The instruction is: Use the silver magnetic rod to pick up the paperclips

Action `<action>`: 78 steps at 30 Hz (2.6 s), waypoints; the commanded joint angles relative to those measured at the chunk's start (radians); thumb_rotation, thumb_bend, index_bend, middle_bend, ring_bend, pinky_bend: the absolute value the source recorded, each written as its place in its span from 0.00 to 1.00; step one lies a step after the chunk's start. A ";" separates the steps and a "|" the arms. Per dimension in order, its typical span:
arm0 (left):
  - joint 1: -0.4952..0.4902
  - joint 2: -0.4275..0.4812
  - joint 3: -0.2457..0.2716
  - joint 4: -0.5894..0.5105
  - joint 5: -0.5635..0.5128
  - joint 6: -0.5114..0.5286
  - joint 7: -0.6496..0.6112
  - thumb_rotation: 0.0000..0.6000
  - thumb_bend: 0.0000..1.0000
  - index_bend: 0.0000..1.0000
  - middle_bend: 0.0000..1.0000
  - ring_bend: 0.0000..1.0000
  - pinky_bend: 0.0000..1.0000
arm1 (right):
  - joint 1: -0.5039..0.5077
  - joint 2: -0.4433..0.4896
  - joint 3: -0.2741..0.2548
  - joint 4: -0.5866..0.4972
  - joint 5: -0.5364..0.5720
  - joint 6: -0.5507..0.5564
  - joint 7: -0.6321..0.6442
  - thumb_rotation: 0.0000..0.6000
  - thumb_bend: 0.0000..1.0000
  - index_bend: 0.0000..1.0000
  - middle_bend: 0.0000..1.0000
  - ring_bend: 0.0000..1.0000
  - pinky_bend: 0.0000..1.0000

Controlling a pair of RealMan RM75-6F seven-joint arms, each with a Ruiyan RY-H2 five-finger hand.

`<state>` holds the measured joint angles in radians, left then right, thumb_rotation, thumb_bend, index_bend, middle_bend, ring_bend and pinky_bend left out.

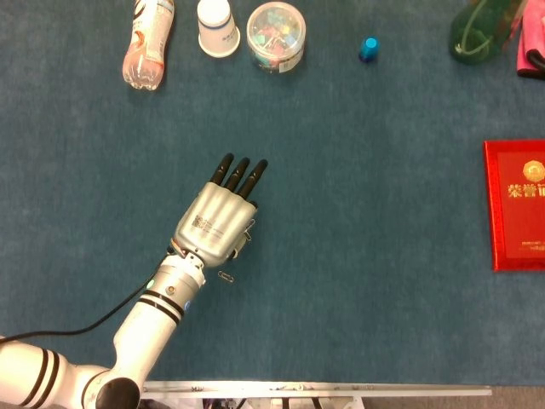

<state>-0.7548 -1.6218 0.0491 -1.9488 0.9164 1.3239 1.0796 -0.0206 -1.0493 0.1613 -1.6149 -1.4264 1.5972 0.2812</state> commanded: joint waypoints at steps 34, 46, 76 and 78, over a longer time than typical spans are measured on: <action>0.035 -0.037 -0.018 0.055 0.014 -0.059 -0.055 1.00 0.32 0.57 0.00 0.00 0.05 | -0.017 0.011 0.016 0.002 0.012 0.024 0.047 1.00 0.14 0.27 0.22 0.16 0.29; 0.037 -0.035 -0.019 0.067 0.017 -0.073 -0.068 1.00 0.32 0.57 0.00 0.00 0.05 | -0.016 0.012 0.018 0.003 0.015 0.019 0.051 1.00 0.14 0.27 0.22 0.16 0.29; 0.090 0.072 -0.016 -0.021 0.080 0.008 -0.074 1.00 0.32 0.58 0.00 0.00 0.05 | -0.009 0.006 0.016 0.002 0.017 0.005 0.035 1.00 0.14 0.27 0.22 0.16 0.29; 0.097 0.086 -0.013 -0.030 0.087 0.018 -0.076 1.00 0.32 0.58 0.00 0.00 0.05 | -0.009 0.006 0.017 0.002 0.017 0.005 0.035 1.00 0.14 0.27 0.22 0.16 0.29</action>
<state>-0.6613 -1.5410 0.0347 -1.9745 0.9998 1.3378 1.0053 -0.0296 -1.0434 0.1780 -1.6126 -1.4093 1.6024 0.3159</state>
